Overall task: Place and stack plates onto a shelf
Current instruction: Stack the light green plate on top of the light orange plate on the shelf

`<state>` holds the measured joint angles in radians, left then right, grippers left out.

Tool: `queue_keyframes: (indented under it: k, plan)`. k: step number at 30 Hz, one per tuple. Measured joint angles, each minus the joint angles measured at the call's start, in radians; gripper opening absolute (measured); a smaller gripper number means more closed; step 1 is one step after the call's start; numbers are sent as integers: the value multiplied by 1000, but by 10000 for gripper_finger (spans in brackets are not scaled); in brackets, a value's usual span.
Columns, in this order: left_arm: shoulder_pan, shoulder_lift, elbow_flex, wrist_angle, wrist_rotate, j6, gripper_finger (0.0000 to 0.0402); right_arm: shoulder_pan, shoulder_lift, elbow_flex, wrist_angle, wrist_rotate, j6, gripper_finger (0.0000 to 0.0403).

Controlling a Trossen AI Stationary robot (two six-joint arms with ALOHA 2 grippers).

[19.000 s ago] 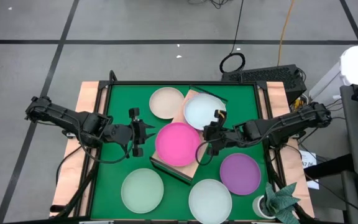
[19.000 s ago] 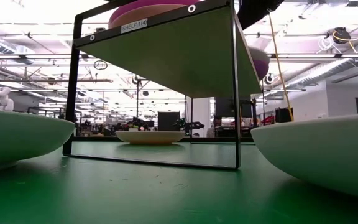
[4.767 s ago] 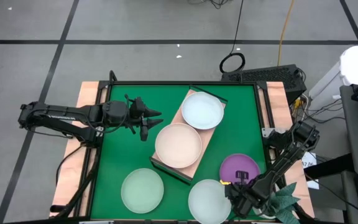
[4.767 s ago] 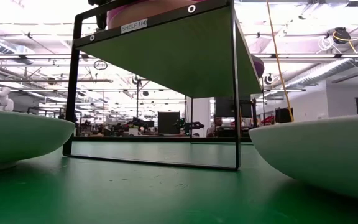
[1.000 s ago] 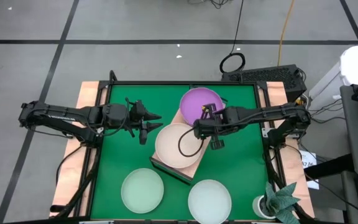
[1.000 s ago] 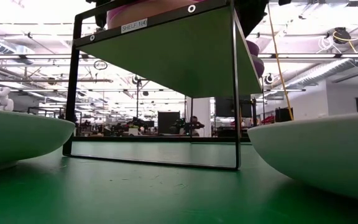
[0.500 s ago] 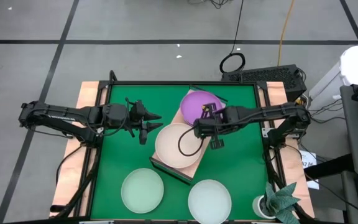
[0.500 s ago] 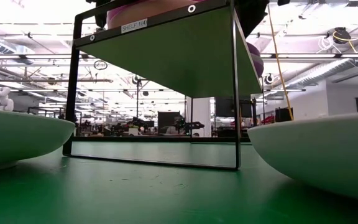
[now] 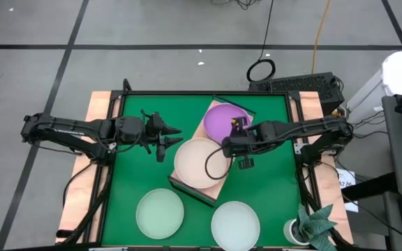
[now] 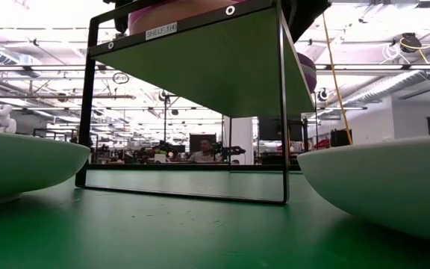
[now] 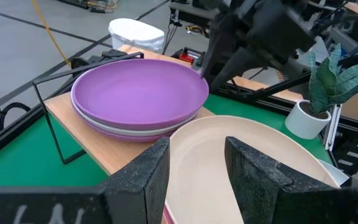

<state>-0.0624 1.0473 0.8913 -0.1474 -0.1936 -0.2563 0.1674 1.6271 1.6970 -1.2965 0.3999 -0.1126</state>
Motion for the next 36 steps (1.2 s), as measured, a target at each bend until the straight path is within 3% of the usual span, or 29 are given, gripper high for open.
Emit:
queue_keyframes:
  k: [17,22,29,36]
  plan:
    - [-51,-4,0,-46,0,-15,159,266,-60,0,13,0,339,98]
    - [-99,-50,0,-93,1,-15,159,357,-61,-10,39,99,425,98]
    - [-223,-124,0,-207,-10,-38,159,457,-61,-77,67,153,513,98]
    - [-398,-93,0,-349,-18,-53,159,491,-59,-163,115,153,543,98]
